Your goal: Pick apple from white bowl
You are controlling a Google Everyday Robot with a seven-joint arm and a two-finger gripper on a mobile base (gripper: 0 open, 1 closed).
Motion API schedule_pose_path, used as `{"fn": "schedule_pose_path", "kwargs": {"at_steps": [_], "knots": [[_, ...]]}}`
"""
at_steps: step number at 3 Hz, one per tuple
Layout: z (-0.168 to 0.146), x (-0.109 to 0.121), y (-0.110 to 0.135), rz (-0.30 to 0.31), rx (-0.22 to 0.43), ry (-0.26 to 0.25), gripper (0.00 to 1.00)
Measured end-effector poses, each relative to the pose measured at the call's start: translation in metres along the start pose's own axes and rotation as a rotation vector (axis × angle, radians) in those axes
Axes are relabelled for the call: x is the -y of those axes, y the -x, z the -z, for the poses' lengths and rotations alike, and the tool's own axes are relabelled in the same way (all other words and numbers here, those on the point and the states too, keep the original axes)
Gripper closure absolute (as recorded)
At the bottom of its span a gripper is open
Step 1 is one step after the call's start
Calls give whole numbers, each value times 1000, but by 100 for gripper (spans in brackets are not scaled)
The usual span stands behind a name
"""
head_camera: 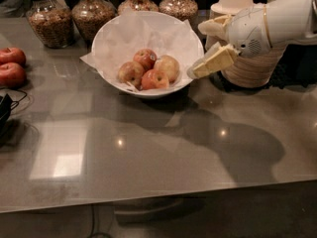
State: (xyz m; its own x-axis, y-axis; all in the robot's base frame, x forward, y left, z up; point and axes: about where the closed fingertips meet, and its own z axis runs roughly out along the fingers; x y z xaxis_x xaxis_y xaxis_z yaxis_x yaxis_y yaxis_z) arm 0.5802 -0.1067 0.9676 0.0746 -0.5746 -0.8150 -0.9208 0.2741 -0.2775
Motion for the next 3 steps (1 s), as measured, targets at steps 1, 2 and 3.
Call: {"fn": "schedule_pose_path", "kwargs": {"at_steps": [1,2,3], "knots": [[-9,6,-2,9,-61,-7,21],[-24,11,-7,42,-180,-5,17],[-42,14,-21,67,-287,18,17]]}}
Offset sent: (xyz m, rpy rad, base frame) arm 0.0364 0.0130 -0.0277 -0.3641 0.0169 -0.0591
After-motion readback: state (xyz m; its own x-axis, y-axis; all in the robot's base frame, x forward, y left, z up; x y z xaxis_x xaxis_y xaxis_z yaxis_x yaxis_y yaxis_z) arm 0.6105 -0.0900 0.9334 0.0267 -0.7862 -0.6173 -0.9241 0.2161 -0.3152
